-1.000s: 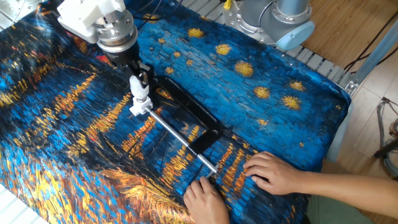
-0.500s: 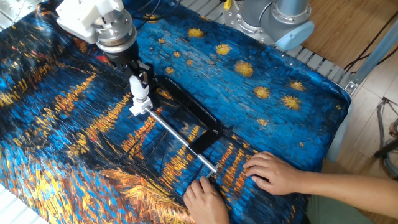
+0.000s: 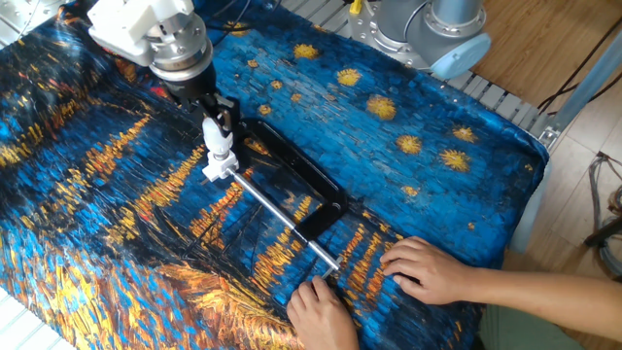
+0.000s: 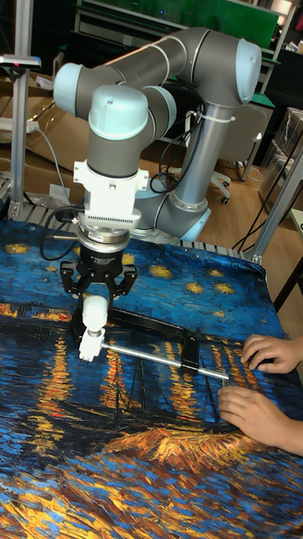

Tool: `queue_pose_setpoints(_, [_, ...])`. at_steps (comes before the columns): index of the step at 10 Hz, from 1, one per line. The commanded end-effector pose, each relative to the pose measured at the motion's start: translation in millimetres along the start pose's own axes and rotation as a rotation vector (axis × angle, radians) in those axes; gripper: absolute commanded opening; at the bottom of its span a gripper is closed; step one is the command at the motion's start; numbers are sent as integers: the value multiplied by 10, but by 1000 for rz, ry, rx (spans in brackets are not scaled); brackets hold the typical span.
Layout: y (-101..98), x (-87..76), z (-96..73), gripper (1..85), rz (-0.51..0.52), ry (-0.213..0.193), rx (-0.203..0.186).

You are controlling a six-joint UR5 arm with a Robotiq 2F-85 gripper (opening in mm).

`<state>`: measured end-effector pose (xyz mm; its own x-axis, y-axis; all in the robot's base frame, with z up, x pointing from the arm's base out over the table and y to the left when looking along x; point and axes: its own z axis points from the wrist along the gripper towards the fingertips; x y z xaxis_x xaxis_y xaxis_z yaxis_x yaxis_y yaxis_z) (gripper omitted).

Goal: Install the light bulb by rotating it

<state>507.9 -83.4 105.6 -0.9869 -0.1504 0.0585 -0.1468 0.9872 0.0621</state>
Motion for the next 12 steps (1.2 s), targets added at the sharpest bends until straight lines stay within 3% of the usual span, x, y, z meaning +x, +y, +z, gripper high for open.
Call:
queue_pose_setpoints(1, [-11, -9, -19, 537, -13, -23, -14])
queue_pose_setpoints(5, [-14, -72, -13, 470, 8, -51, -16])
queue_pose_setpoints(9, [98, -117, -57, 470, 41, -60, -45])
queue_pose_setpoints(12, [-4, -145, -53, 473, 53, -55, -34])
